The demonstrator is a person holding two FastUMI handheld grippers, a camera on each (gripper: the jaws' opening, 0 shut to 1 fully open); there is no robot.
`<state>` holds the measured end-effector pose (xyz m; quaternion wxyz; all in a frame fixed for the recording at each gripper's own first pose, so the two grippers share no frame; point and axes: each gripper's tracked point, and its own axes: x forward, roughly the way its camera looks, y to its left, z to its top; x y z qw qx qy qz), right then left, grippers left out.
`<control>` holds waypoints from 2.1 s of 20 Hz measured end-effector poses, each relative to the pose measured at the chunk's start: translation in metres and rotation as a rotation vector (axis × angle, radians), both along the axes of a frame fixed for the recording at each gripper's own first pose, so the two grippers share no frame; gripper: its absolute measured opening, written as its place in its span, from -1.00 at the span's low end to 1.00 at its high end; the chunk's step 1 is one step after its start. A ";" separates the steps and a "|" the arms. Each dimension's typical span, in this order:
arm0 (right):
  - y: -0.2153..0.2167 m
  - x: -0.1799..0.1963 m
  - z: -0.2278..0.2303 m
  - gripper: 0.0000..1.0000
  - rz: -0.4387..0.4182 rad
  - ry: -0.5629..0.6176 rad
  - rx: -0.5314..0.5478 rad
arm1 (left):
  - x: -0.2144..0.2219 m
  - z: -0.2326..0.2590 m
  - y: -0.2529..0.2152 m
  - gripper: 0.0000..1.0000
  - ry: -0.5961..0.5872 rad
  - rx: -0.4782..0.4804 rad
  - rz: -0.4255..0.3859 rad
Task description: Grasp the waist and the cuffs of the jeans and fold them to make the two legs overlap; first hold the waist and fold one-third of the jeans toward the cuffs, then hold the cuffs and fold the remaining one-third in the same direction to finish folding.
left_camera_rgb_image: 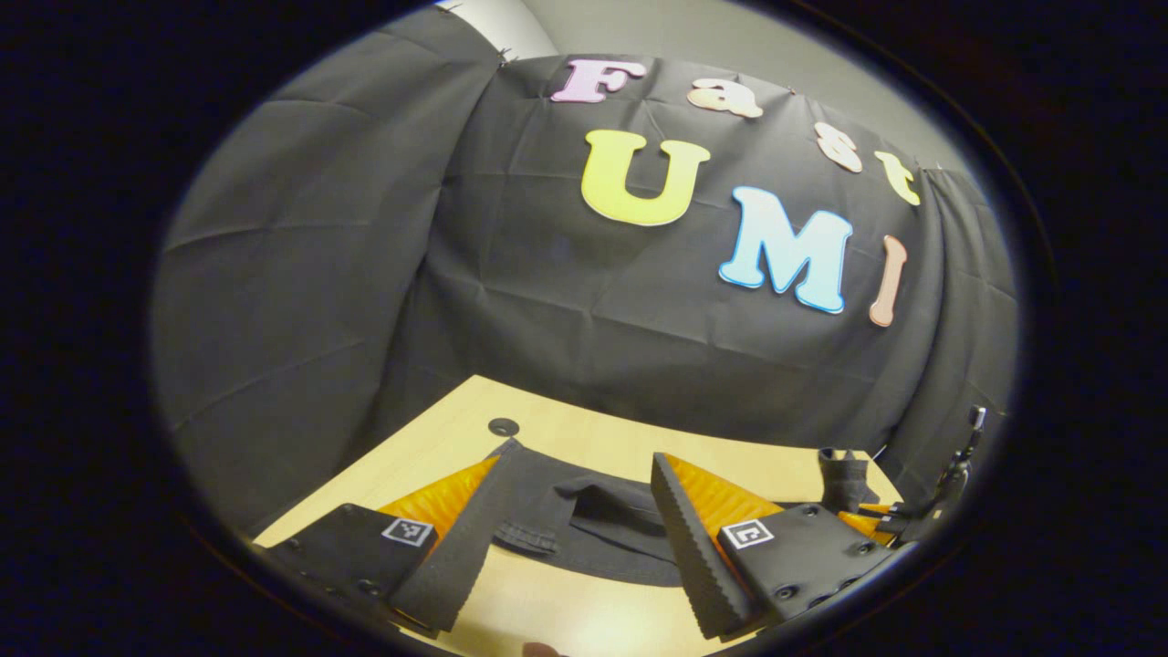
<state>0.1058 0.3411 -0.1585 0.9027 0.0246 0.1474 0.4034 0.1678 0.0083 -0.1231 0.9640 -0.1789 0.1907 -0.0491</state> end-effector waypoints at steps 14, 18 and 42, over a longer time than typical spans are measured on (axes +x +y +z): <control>-0.051 0.006 0.010 0.58 -0.161 0.012 -0.081 | -0.003 -0.125 0.027 0.98 0.367 -0.624 0.222; -0.085 0.007 0.012 0.58 -0.231 0.051 -0.107 | 0.011 -0.178 0.048 0.97 0.443 -0.853 0.341; -0.107 -0.018 0.012 0.63 -0.432 0.186 -0.086 | 0.093 -0.234 0.069 0.94 0.559 -0.965 0.300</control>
